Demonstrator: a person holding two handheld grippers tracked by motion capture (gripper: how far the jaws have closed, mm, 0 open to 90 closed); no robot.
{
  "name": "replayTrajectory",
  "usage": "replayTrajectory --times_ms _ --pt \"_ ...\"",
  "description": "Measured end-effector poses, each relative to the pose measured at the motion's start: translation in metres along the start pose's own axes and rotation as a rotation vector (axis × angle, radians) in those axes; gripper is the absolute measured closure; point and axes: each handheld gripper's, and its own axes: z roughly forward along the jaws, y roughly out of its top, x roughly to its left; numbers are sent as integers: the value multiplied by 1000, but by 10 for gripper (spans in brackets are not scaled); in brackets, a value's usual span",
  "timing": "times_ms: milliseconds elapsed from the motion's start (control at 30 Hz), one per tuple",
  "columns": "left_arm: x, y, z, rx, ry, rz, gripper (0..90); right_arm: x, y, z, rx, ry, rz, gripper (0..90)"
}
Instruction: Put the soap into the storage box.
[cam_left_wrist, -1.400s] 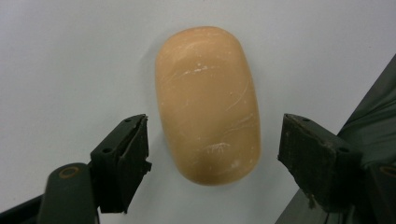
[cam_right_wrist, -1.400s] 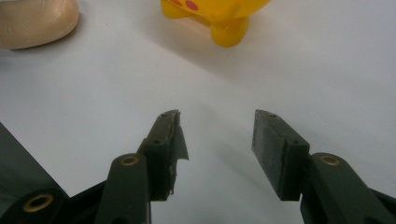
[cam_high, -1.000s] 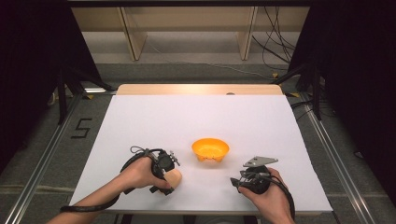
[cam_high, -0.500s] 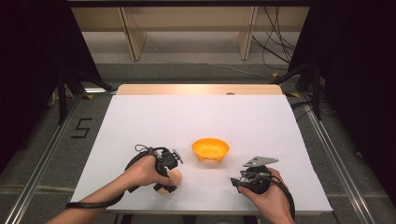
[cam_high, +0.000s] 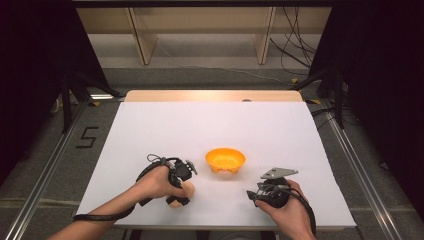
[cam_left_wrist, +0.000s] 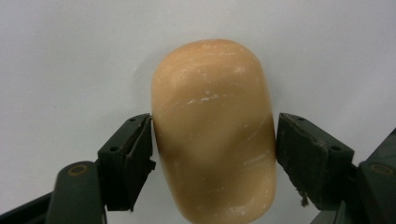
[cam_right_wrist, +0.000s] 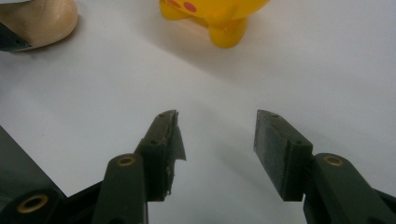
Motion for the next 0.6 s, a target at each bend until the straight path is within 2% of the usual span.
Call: replayTrajectory --times_ms 167,233,267,600 --pt "-2 1 1 1 1 -15 286 0 0 -1 10 1 0 505" --pt "-1 1 2 10 6 -1 286 0 0 -1 11 0 -1 504" --pt "-1 1 2 22 4 -4 285 0 0 -1 12 1 1 504" --pt "-2 1 6 26 3 -16 290 0 0 -1 9 1 -4 503"
